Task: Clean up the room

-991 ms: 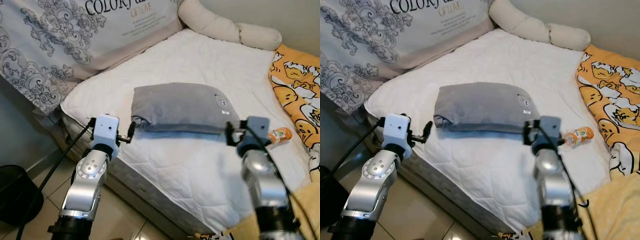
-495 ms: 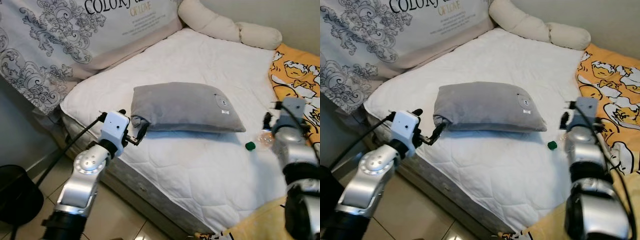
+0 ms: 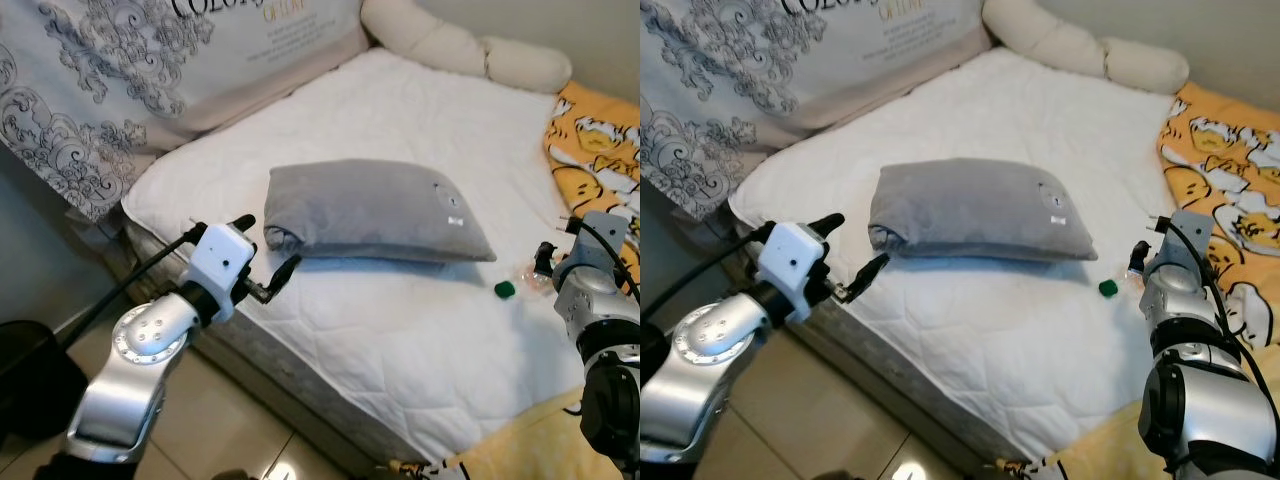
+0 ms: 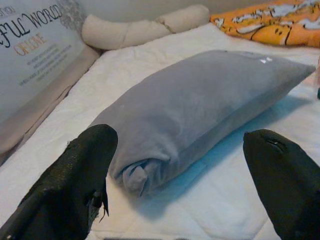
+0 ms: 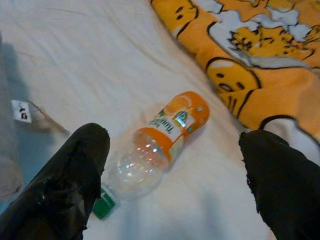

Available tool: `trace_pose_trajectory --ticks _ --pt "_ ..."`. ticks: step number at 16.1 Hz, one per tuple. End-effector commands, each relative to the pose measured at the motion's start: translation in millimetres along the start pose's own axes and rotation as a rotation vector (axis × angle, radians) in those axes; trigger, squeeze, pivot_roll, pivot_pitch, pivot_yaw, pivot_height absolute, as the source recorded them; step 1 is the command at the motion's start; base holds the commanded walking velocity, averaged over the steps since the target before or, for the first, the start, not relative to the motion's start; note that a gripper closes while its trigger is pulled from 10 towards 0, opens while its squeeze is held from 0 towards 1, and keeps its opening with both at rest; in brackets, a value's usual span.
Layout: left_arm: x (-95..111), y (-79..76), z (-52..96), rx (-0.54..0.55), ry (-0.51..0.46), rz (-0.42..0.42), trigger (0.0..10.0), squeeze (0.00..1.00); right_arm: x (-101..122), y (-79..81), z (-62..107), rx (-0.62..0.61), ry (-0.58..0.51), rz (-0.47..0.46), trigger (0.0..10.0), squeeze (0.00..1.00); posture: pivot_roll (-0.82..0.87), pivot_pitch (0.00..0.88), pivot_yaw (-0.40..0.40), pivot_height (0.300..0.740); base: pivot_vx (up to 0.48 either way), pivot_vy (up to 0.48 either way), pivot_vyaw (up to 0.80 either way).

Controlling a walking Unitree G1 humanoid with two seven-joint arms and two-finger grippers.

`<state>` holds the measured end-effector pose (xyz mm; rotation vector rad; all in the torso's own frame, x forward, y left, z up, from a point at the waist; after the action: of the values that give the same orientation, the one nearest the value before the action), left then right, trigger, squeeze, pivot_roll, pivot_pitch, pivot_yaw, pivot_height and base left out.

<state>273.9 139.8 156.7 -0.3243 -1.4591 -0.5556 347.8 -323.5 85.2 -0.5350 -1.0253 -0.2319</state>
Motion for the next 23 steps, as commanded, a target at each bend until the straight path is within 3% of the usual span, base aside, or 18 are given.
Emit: trace_pose_trajectory --ticks 1,4,11,13,17,23 --pt "4 -0.8 4.2 -0.006 0.005 -0.014 10.0 0.00 0 -2.3 -0.5 -0.008 0.002 -0.046 10.0 0.00 0.08 0.102 -0.039 0.740 0.000 0.000 0.00" --pt "16 -4.5 16.7 -0.020 0.019 -0.030 10.0 0.00 -13 -3.9 -0.2 -0.010 0.027 -0.104 10.0 0.00 0.12 0.144 -0.015 0.740 0.000 0.000 0.00" --pt "39 3.4 43.7 0.018 0.033 -0.079 10.0 0.00 -16 -3.7 0.3 0.005 -0.007 -0.202 10.0 0.00 0.20 0.230 0.055 0.740 0.000 0.000 0.00" --pt "42 4.9 55.1 0.019 0.066 -0.097 10.0 0.00 -24 7.9 2.4 0.031 0.017 -0.178 10.0 0.00 0.21 0.241 0.075 0.740 0.000 0.000 0.00" --pt "47 7.0 63.7 0.031 0.089 -0.100 10.0 0.00 -23 21.1 4.2 0.071 0.015 -0.117 10.0 0.00 0.24 0.255 0.088 0.740 0.000 0.000 0.00" --pt "50 3.0 71.5 0.027 0.099 -0.092 10.0 0.00 -11 13.4 2.8 -0.014 -0.008 -0.128 10.0 0.00 0.25 0.243 0.073 0.740 0.000 0.000 0.00"
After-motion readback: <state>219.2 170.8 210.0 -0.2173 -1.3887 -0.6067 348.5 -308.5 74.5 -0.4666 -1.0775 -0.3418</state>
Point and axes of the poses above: a point about 5 cm out from each wrist's last joint towards the gripper, its own z axis pointing back from the gripper into the wrist, its own x axis along the axis of the wrist's last joint, y = z × x, the point moved 2 cm from there along -z, pointing out of the wrist towards the gripper, and after that the axes turned 12 degrees about z, right-handed, at the moved point
